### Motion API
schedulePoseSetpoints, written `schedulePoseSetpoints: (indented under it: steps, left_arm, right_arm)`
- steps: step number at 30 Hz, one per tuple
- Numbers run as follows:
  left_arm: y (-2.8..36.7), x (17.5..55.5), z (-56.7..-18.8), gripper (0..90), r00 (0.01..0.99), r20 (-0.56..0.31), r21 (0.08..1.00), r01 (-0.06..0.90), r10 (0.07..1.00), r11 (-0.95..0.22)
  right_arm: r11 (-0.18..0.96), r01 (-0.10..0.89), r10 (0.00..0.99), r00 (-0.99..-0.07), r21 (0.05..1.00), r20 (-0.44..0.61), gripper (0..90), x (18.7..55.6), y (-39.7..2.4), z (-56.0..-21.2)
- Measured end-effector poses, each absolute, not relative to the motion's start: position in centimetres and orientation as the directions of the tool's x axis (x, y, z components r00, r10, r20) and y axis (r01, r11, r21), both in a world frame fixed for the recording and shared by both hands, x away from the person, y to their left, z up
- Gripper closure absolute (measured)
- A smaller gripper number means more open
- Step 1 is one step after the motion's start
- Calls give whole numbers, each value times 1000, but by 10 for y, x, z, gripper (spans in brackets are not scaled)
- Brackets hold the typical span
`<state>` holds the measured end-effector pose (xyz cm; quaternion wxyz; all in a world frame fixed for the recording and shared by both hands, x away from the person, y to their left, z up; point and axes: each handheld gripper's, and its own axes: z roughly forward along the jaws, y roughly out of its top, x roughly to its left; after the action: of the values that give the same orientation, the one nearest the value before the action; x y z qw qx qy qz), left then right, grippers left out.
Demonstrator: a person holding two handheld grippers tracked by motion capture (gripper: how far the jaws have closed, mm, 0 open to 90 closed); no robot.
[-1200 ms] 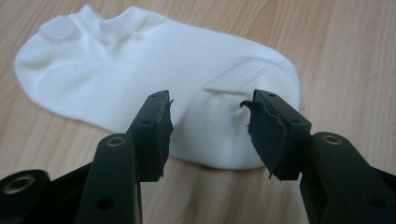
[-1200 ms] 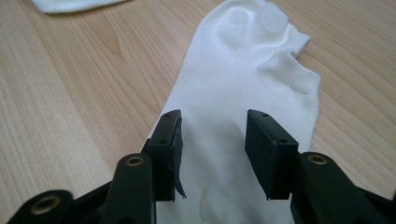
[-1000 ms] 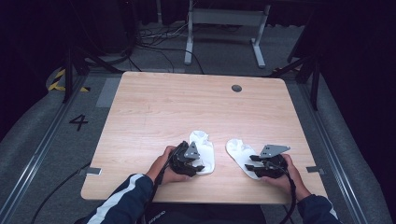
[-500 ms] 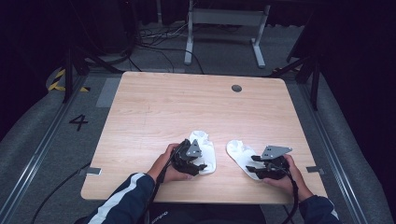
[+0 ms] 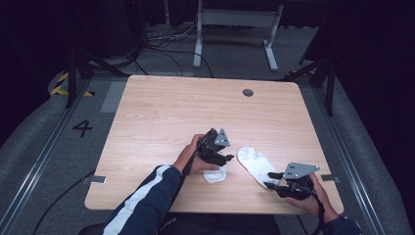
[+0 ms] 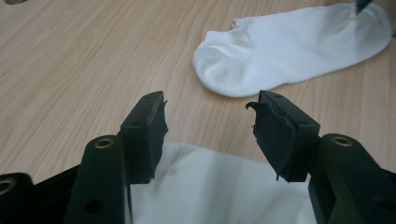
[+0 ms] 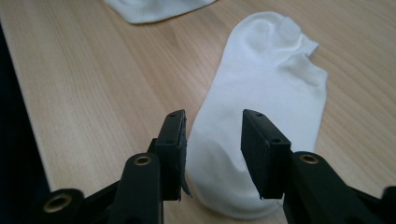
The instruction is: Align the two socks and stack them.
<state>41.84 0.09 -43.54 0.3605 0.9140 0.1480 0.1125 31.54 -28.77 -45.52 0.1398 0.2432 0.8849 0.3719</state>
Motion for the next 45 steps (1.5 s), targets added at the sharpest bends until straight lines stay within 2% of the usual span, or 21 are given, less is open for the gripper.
schedulePoseSetpoints:
  steps: [5, 9, 14, 18, 20, 27, 30, 35, 37, 42, 45]
  left_arm:
    - [-31, 432, -445, 450, 936, 114, 647, 185, 333, -739]
    - [-41, 439, -449, 456, 936, 97, 645, 199, 338, -738]
    - [-53, 445, -461, 505, 939, 93, 594, 214, 330, -776]
    - [-55, 447, -465, 552, 940, 71, 597, 227, 333, -770]
    - [-55, 447, -466, 624, 947, 59, 598, 219, 315, -771]
    - [-56, 446, -464, 741, 960, 49, 582, 196, 275, -789]
    - [-57, 447, -464, 826, 965, 41, 581, 187, 258, -792]
    - [-58, 446, -464, 845, 964, 50, 575, 187, 262, -797]
    - [-57, 446, -463, 848, 963, 53, 577, 188, 266, -795]
    - [-52, 448, -457, 850, 957, 50, 624, 193, 285, -757]
    - [-50, 448, -452, 850, 957, 67, 619, 182, 282, -764]
  right_arm:
    - [614, 327, 523, -850, 718, -59, 634, 307, -291, -460]
    - [627, 330, 520, -852, 706, -64, 642, 308, -291, -463]
    - [635, 332, 511, -857, 697, -58, 645, 309, -292, -466]
    - [643, 332, 512, -857, 691, -65, 637, 309, -292, -467]
    - [641, 330, 515, -854, 693, -70, 636, 309, -293, -466]
    - [637, 349, 525, -849, 688, -56, 638, 313, -299, -470]
    - [636, 355, 530, -847, 685, -54, 685, 315, -300, -473]
    - [627, 356, 541, -839, 693, -59, 805, 317, -301, -474]
    - [623, 346, 531, -846, 702, -54, 888, 317, -301, -473]
    - [602, 317, 523, -850, 733, -62, 894, 315, -300, -466]
    - [601, 310, 522, -850, 737, -67, 894, 314, -299, -464]
